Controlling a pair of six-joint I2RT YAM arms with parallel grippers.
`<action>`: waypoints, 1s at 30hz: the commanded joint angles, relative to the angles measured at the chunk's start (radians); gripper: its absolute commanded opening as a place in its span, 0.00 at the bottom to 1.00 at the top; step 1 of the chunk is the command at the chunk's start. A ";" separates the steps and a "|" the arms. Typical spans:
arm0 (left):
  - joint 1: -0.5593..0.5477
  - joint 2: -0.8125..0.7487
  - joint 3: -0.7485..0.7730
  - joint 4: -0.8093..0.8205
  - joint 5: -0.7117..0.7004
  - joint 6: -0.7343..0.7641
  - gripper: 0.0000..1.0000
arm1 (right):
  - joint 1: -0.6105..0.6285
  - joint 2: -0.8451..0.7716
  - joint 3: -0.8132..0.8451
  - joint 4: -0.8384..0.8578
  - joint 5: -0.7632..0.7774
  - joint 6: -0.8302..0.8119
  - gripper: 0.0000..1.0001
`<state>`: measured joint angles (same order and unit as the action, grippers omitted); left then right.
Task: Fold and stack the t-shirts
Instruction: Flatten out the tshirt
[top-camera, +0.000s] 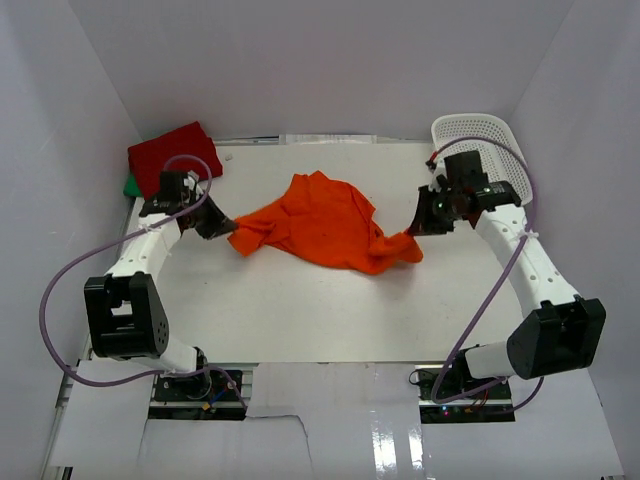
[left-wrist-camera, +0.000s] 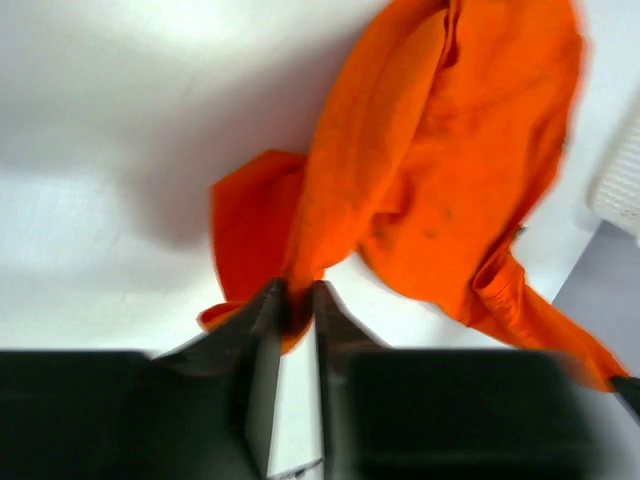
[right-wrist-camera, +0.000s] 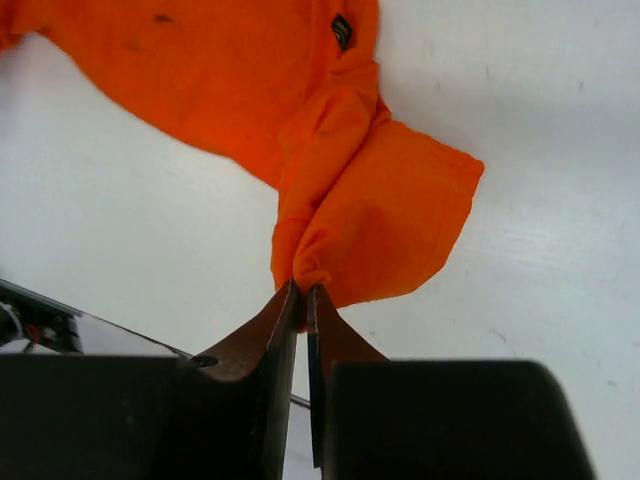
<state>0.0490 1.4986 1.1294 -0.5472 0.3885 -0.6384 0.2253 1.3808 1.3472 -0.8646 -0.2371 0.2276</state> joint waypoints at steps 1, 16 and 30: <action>0.026 -0.070 -0.135 -0.045 0.000 0.081 0.38 | 0.008 -0.049 -0.153 0.007 0.087 0.019 0.13; 0.003 0.162 0.238 -0.089 -0.015 0.144 0.98 | 0.063 -0.068 -0.130 -0.039 0.232 0.042 0.43; -0.267 0.827 1.072 -0.174 0.024 0.286 0.89 | 0.131 0.173 0.079 0.033 0.291 0.078 0.57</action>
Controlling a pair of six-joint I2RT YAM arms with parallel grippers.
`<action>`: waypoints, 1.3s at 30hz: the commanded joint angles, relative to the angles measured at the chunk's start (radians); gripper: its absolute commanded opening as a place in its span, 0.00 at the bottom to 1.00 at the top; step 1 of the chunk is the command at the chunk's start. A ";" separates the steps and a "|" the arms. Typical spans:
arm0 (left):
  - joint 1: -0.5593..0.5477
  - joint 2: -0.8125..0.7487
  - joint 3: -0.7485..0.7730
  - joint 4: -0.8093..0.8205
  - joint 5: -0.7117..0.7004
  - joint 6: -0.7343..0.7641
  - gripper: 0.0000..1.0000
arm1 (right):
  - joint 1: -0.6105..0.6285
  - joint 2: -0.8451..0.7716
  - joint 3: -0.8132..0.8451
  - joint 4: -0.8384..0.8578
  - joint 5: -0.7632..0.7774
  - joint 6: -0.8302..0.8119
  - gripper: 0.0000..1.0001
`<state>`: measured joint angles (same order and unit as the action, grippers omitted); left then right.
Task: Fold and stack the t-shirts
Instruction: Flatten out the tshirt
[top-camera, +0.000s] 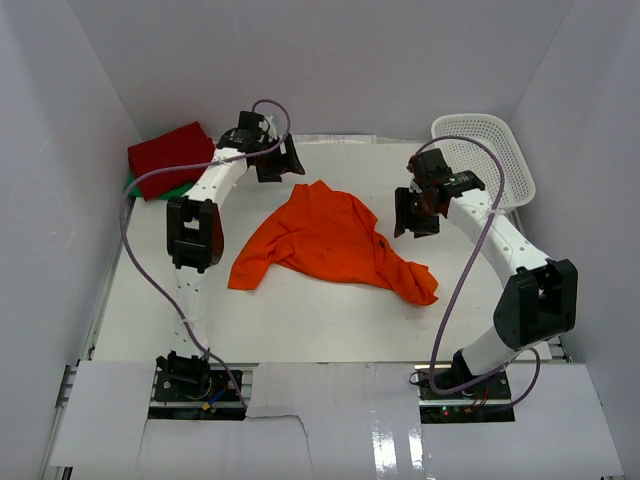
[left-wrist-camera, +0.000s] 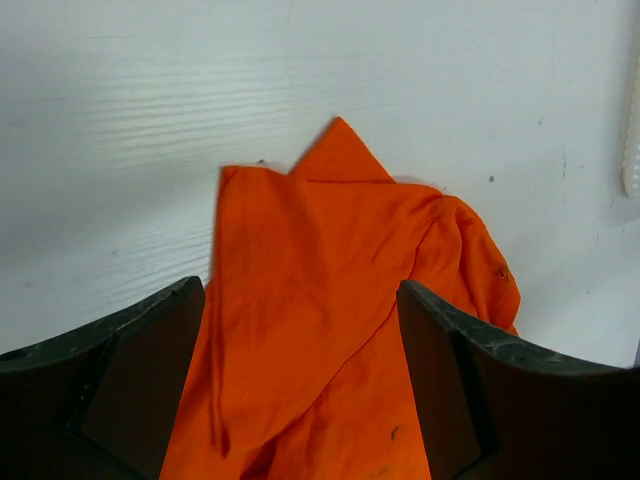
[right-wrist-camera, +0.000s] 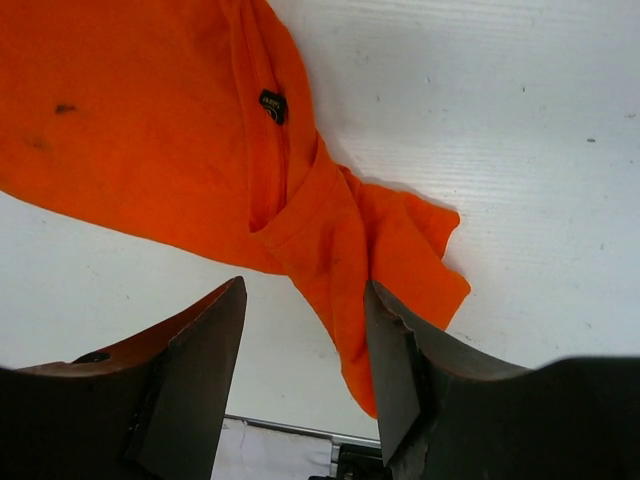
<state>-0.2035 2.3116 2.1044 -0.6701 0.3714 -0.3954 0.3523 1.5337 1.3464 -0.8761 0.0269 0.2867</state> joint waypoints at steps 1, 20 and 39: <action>-0.020 0.047 0.117 -0.052 0.044 0.047 0.88 | 0.004 0.034 0.091 0.049 0.025 0.020 0.57; -0.070 0.238 0.177 -0.026 -0.034 0.043 0.54 | 0.017 0.123 0.140 0.089 -0.010 0.031 0.56; -0.077 -0.139 0.102 -0.011 0.029 -0.036 0.00 | 0.017 0.385 0.206 0.256 -0.082 0.009 0.58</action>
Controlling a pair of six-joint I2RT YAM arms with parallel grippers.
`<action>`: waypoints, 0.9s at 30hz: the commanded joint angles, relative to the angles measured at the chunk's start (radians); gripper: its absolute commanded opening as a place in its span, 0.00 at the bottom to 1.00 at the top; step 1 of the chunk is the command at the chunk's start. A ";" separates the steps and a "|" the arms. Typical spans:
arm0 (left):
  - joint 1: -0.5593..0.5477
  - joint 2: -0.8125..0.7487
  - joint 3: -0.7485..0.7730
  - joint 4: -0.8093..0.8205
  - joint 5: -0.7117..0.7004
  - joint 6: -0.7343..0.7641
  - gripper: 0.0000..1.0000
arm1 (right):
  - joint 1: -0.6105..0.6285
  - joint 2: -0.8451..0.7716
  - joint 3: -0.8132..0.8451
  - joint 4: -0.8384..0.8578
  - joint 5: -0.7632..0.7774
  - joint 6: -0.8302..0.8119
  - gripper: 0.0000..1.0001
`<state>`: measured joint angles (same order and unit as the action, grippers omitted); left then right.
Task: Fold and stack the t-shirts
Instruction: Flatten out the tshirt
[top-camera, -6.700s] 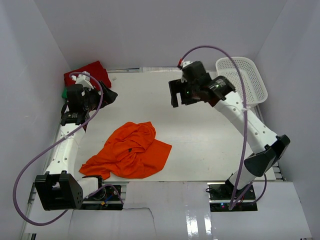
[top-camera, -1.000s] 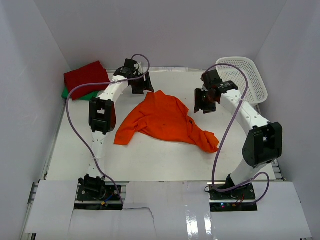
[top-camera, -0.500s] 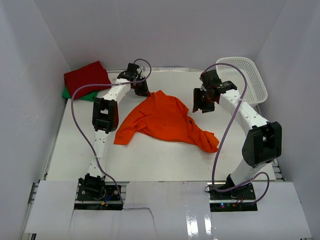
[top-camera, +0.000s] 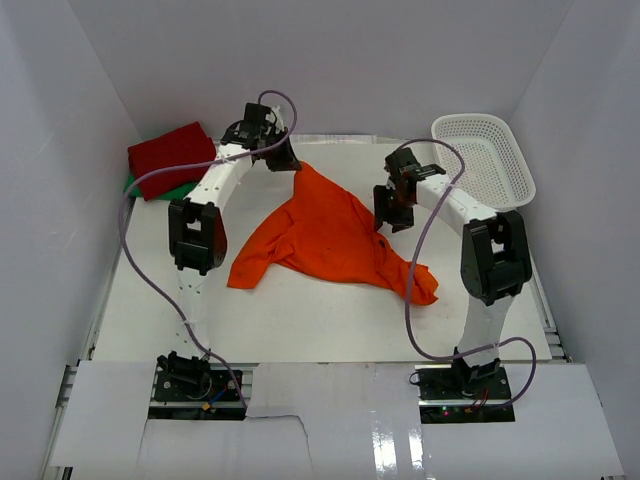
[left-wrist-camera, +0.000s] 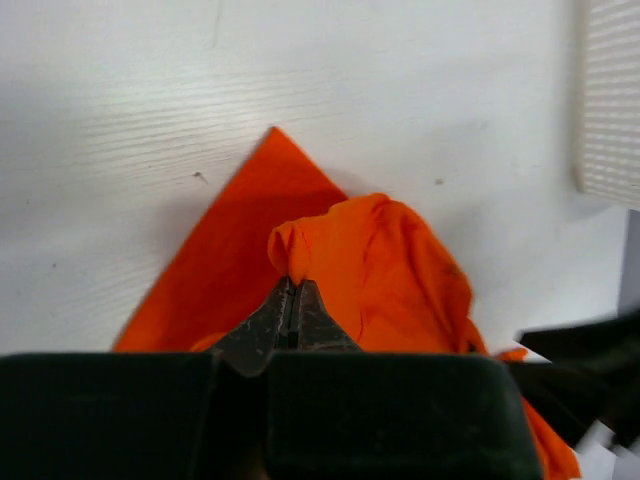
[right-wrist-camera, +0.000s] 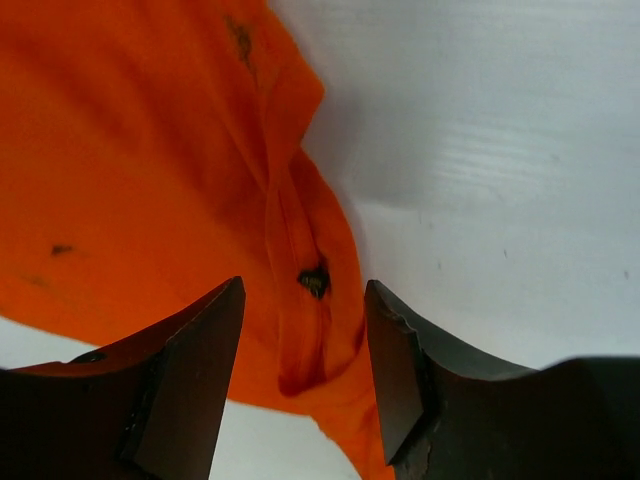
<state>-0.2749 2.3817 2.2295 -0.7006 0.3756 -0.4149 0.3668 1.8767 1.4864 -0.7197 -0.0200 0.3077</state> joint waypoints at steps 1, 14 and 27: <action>-0.006 -0.231 -0.040 0.018 0.017 -0.015 0.00 | 0.003 0.088 0.084 0.108 -0.041 -0.018 0.58; -0.007 -0.430 -0.174 0.026 0.140 0.016 0.00 | 0.001 0.155 0.295 0.259 -0.164 -0.079 0.60; -0.010 -0.567 -0.375 0.021 0.295 0.100 0.00 | -0.049 0.163 0.416 0.563 -0.932 -0.291 0.77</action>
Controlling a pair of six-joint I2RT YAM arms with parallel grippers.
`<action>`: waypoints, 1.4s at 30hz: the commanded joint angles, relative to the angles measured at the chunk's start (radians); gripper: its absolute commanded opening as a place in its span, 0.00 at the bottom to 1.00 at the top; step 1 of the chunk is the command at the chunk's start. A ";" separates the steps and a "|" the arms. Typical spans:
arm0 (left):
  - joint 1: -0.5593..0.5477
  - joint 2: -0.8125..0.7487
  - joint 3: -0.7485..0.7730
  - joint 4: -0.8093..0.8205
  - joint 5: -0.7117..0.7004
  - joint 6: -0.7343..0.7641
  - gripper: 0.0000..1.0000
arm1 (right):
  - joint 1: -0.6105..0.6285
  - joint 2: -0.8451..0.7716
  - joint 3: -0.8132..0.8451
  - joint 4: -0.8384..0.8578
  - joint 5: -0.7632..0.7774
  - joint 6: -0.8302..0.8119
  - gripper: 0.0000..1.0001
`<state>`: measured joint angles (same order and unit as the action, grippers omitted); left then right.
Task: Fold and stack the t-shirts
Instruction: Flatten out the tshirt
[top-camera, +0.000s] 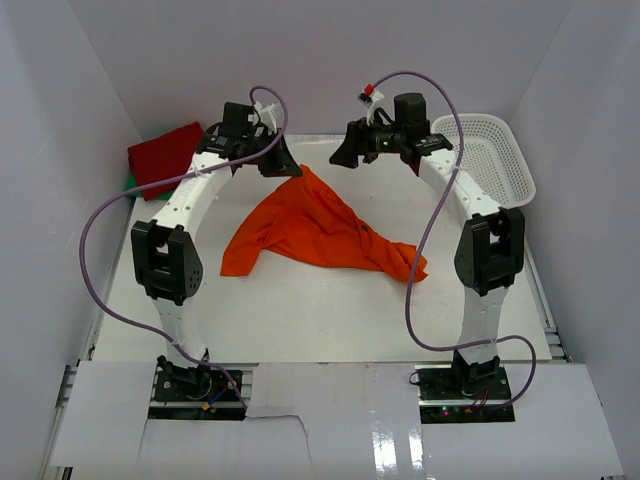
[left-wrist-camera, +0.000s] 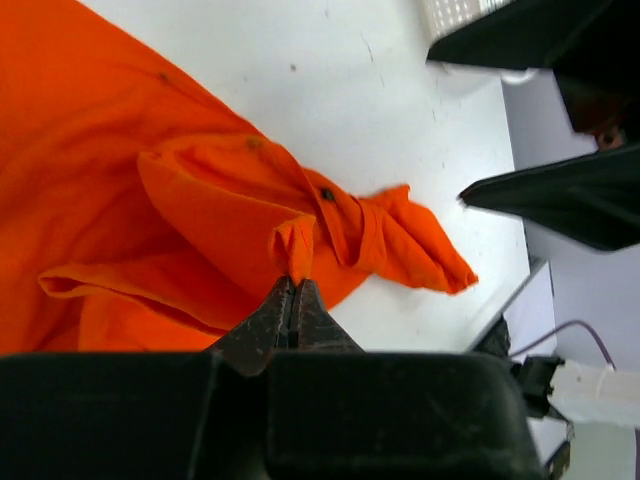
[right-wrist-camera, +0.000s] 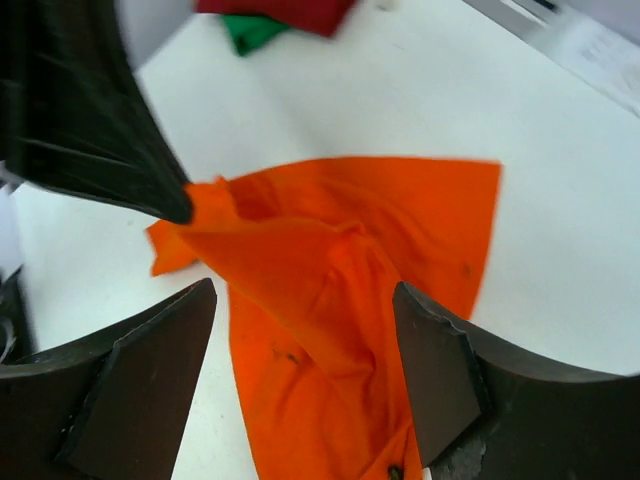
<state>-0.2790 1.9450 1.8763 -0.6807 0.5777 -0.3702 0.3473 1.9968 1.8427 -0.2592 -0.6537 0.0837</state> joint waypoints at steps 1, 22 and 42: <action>-0.006 -0.138 -0.028 -0.006 0.141 0.068 0.00 | -0.034 0.056 0.091 0.126 -0.407 -0.068 0.78; -0.022 -0.120 0.041 -0.049 0.379 0.071 0.00 | -0.025 0.302 0.207 2.082 -0.972 1.576 0.77; -0.057 -0.038 0.162 -0.129 0.295 0.088 0.00 | 0.013 0.283 0.135 2.146 -1.009 1.725 0.57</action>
<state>-0.3344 1.9091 1.9945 -0.7872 0.9112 -0.3023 0.3611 2.3589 2.0304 1.2938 -1.4998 1.8080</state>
